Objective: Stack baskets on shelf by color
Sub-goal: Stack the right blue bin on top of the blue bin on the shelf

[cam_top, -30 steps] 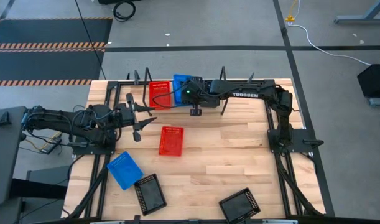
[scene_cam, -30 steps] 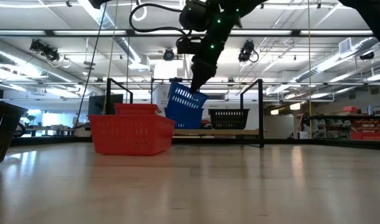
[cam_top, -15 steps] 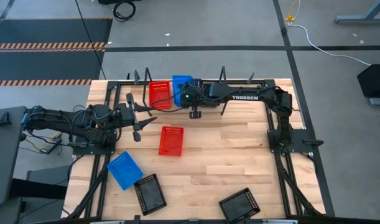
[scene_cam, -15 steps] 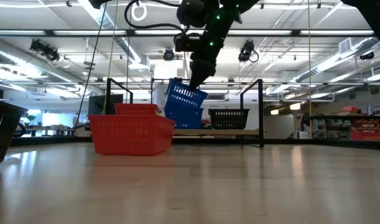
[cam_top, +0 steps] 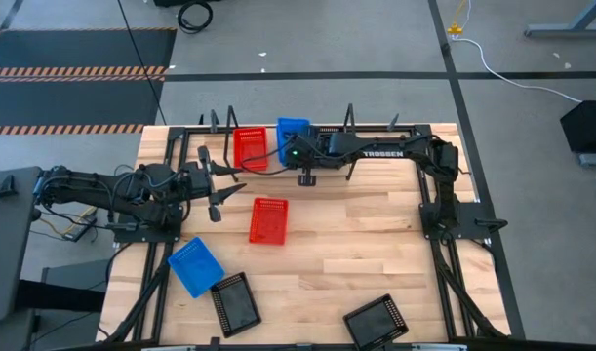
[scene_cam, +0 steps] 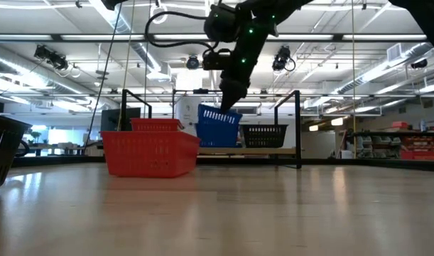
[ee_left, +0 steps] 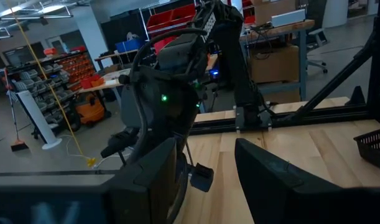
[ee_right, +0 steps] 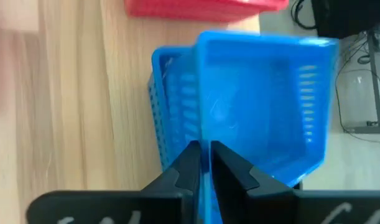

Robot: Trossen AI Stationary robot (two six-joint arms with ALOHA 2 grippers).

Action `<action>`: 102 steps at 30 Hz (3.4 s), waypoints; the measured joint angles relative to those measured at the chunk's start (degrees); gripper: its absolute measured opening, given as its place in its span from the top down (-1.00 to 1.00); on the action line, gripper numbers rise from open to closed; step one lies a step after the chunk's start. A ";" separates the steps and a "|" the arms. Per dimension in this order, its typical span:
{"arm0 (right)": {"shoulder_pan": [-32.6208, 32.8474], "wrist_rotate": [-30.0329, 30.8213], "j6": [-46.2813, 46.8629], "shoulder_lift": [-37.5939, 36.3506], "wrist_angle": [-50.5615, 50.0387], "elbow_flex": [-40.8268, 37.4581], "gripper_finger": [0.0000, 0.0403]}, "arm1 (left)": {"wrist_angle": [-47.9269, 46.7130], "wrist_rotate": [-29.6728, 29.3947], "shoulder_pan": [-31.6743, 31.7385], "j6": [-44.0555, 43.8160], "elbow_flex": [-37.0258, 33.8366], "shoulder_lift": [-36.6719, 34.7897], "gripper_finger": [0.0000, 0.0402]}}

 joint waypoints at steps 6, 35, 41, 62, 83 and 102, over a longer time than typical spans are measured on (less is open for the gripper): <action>0.09 -3.61 -1.07 0.00 2.91 0.00 0.64 | 0.02 0.01 0.01 0.04 0.00 0.00 0.14; -5.39 -16.64 3.36 0.00 2.88 0.02 0.52 | -0.37 0.01 -0.01 0.11 0.00 0.02 0.14; -6.75 -19.13 1.95 0.00 2.99 -0.53 0.50 | -0.38 0.01 0.00 0.40 0.00 0.01 0.14; -5.99 -20.89 2.84 0.86 3.69 -0.53 0.18 | -0.31 0.01 0.01 0.39 0.00 0.02 0.14; -5.67 -19.89 -0.86 4.87 6.94 -0.59 0.53 | -0.39 0.04 0.05 0.98 -0.02 0.02 0.14; -4.21 -21.05 -0.16 4.87 10.22 -0.59 0.90 | -0.39 0.04 0.05 1.02 -0.02 0.02 0.14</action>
